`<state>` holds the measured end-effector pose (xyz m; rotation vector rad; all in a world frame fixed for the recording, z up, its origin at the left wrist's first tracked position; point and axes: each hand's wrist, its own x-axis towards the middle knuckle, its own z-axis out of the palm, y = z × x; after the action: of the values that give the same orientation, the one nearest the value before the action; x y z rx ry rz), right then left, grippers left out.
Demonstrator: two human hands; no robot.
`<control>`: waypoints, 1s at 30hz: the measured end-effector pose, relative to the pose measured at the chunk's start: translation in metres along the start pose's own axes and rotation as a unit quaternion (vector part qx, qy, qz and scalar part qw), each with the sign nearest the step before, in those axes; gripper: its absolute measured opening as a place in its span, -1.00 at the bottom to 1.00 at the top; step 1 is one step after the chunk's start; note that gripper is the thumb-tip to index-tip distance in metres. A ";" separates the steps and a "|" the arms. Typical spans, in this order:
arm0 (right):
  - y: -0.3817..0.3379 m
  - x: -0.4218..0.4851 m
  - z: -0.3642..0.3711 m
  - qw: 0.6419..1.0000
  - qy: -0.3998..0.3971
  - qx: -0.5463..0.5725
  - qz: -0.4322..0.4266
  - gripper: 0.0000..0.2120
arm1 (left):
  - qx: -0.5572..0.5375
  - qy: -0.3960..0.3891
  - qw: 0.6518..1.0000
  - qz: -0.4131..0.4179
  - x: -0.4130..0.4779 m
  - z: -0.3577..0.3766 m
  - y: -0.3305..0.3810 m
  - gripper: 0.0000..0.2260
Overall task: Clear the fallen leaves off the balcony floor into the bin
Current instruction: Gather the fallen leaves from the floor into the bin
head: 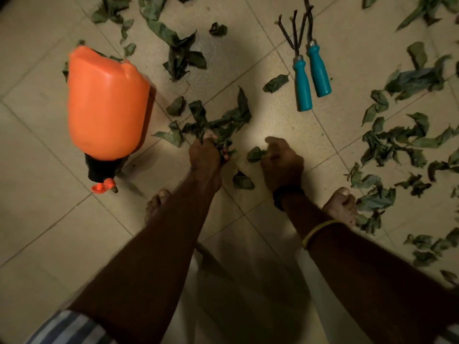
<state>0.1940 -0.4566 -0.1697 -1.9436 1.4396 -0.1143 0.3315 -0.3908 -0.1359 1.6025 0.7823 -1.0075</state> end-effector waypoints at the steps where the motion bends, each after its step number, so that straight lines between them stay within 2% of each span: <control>1: -0.004 -0.005 0.004 0.999 -0.015 0.001 -0.030 -0.65 | 0.001 0.002 1.000 0.002 0.000 -0.001 0.001 -0.82; 4: -0.001 -0.009 0.014 0.994 -0.062 -0.068 -0.060 -0.58 | 0.002 0.015 1.000 0.004 0.000 -0.002 0.005 -0.82; 7: 0.011 -0.006 0.020 0.988 -0.063 -0.125 -0.064 -0.83 | 0.004 0.013 1.000 0.008 0.003 -0.005 0.005 -0.81; 10: 0.012 -0.011 0.015 0.997 -0.056 -0.046 -0.015 -0.90 | -0.003 0.015 1.000 -0.002 0.004 -0.010 0.003 -0.81; 12: 0.008 -0.021 0.008 0.999 -0.051 0.005 -0.014 -0.91 | -0.005 0.015 1.000 -0.010 0.001 -0.013 -0.001 -0.81; 14: 0.004 -0.038 0.004 0.997 -0.080 0.008 -0.011 -0.90 | -0.001 0.020 1.000 -0.009 -0.004 -0.015 -0.004 -0.81; 19: 0.003 -0.072 0.019 0.977 -0.165 -0.121 -0.054 -0.90 | -0.005 0.026 1.000 -0.010 -0.007 -0.014 -0.010 -0.79; 23: 0.010 -0.051 0.041 0.962 -0.179 -0.180 -0.104 -0.88 | -0.026 0.015 0.999 -0.018 -0.003 -0.015 -0.019 -0.77; 25: 0.011 -0.034 0.045 0.965 -0.177 -0.143 -0.132 -0.86 | -0.034 0.008 0.999 -0.013 0.001 -0.018 -0.022 -0.77; 28: 0.001 -0.012 0.029 0.992 -0.086 -0.026 -0.093 -0.96 | -0.006 0.030 1.000 -0.007 0.002 -0.019 -0.024 -0.78; 30: -0.013 0.007 0.014 0.996 -0.078 0.010 -0.028 -0.76 | 0.001 0.051 0.999 -0.001 0.001 -0.017 -0.021 -0.80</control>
<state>0.2134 -0.4540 -0.1743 -1.9320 1.2772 -0.0031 0.3174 -0.3688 -0.1434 1.6655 0.8524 -0.9327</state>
